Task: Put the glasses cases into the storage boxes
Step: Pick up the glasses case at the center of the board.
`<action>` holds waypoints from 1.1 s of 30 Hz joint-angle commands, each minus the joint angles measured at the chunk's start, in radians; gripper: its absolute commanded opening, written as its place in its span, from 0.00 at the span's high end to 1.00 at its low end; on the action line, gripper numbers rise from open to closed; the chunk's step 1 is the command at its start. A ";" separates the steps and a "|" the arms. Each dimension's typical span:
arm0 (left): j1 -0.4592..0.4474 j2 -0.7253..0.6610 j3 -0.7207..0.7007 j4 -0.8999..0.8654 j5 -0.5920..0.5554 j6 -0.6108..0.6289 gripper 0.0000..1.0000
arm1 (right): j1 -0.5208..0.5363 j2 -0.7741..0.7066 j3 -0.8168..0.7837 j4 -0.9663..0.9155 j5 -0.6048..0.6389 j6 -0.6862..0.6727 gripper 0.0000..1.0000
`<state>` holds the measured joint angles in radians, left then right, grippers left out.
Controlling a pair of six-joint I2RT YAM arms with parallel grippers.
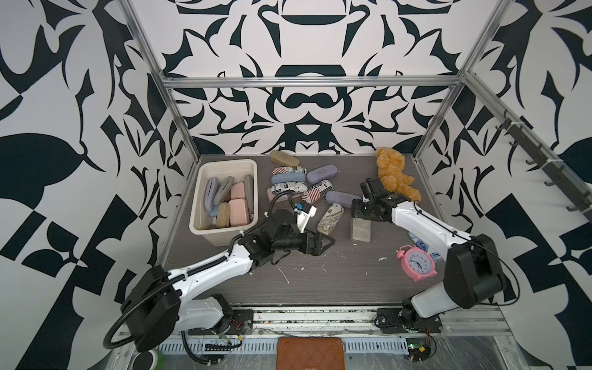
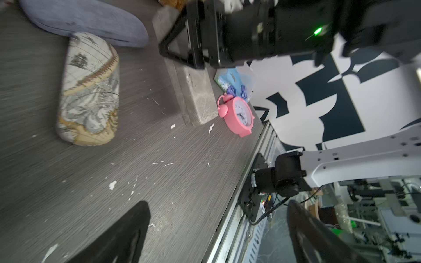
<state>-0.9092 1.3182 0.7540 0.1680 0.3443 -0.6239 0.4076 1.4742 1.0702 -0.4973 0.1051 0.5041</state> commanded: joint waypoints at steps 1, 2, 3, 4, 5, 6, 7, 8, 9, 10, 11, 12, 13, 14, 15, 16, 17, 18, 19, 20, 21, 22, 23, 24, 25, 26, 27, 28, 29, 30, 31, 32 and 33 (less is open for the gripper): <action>-0.042 0.102 0.065 0.004 -0.073 0.063 0.02 | 0.068 -0.074 0.020 -0.007 0.014 0.074 0.54; -0.048 0.122 0.075 0.014 -0.082 0.064 0.02 | 0.085 -0.088 0.024 -0.009 0.017 0.083 0.54; -0.056 0.144 0.085 0.028 -0.092 0.069 0.02 | 0.101 -0.103 0.028 -0.012 0.021 0.096 0.54; -0.059 0.161 0.094 0.043 -0.092 0.074 0.02 | 0.114 -0.115 0.030 -0.013 0.019 0.107 0.54; -0.061 0.175 0.101 0.054 -0.096 0.074 0.02 | 0.122 -0.122 0.030 -0.013 0.015 0.117 0.54; -0.062 0.186 0.109 0.066 -0.098 0.073 0.03 | 0.133 -0.132 0.031 -0.014 0.014 0.126 0.54; -0.062 0.195 0.113 0.077 -0.097 0.069 0.05 | 0.143 -0.138 0.033 -0.016 0.013 0.132 0.54; -0.064 0.202 0.117 0.086 -0.093 0.067 0.06 | 0.152 -0.145 0.033 -0.015 0.014 0.132 0.54; -0.067 0.208 0.117 0.095 -0.096 0.067 0.06 | 0.161 -0.154 0.031 -0.017 0.019 0.135 0.54; -0.072 0.209 0.109 0.109 -0.100 0.067 0.06 | 0.168 -0.160 0.028 -0.018 0.024 0.140 0.54; -0.075 0.208 0.100 0.121 -0.107 0.066 0.06 | 0.169 -0.165 0.025 -0.018 0.023 0.145 0.54; -0.078 0.203 0.088 0.134 -0.115 0.064 0.06 | 0.171 -0.168 0.024 -0.018 0.022 0.148 0.54; -0.077 0.197 0.076 0.148 -0.122 0.063 0.06 | 0.176 -0.170 0.023 -0.019 0.023 0.149 0.54; -0.077 0.191 0.066 0.161 -0.126 0.061 0.06 | 0.180 -0.170 0.022 -0.018 0.025 0.149 0.54; -0.078 0.186 0.055 0.175 -0.128 0.061 0.05 | 0.186 -0.170 0.022 -0.018 0.029 0.148 0.55; -0.077 0.184 0.047 0.189 -0.129 0.062 0.05 | 0.191 -0.170 0.023 -0.017 0.035 0.149 0.54; -0.077 0.182 0.046 0.195 -0.130 0.062 0.04 | 0.194 -0.166 0.022 -0.014 0.040 0.152 0.54; -0.078 0.182 0.047 0.194 -0.131 0.063 0.04 | 0.199 -0.163 0.022 -0.008 0.042 0.155 0.54; -0.077 0.184 0.051 0.191 -0.133 0.065 0.03 | 0.204 -0.159 0.024 -0.004 0.045 0.155 0.55; -0.077 0.184 0.052 0.192 -0.129 0.066 0.03 | 0.208 -0.156 0.026 -0.004 0.052 0.155 0.55; -0.077 0.182 0.051 0.195 -0.128 0.063 0.03 | 0.211 -0.155 0.031 -0.005 0.056 0.155 0.55; -0.077 0.176 0.046 0.199 -0.130 0.057 0.02 | 0.215 -0.157 0.031 -0.004 0.062 0.155 0.55; -0.077 0.171 0.037 0.210 -0.133 0.053 0.01 | 0.218 -0.162 0.030 0.001 0.069 0.158 0.55; -0.077 0.167 0.029 0.223 -0.140 0.052 0.00 | 0.222 -0.166 0.030 0.004 0.074 0.163 0.55; -0.077 0.161 0.023 0.230 -0.149 0.050 0.01 | 0.223 -0.167 0.031 0.007 0.075 0.165 0.55; -0.077 0.159 0.022 0.234 -0.152 0.052 0.01 | 0.224 -0.168 0.033 0.007 0.077 0.166 0.55; -0.077 0.160 0.024 0.234 -0.151 0.053 0.01 | 0.228 -0.168 0.037 0.007 0.079 0.166 0.55; -0.077 0.163 0.030 0.229 -0.149 0.053 0.01 | 0.230 -0.168 0.040 0.006 0.078 0.165 0.55; -0.077 0.167 0.034 0.229 -0.145 0.054 0.01 | 0.233 -0.170 0.040 0.006 0.078 0.167 0.55; -0.077 0.176 0.038 0.231 -0.140 0.055 0.02 | 0.235 -0.175 0.037 0.010 0.079 0.171 0.55; -0.077 0.185 0.044 0.231 -0.133 0.052 0.03 | 0.238 -0.177 0.035 0.015 0.079 0.175 0.55; -0.077 0.195 0.048 0.237 -0.123 0.052 0.06 | 0.240 -0.177 0.034 0.015 0.078 0.178 0.55; -0.077 0.206 0.053 0.239 -0.118 0.051 0.08 | 0.242 -0.178 0.033 0.017 0.077 0.179 0.55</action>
<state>-0.9821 1.5036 0.7921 0.3782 0.2100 -0.5728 0.6399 1.3338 1.0702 -0.5190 0.1574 0.6598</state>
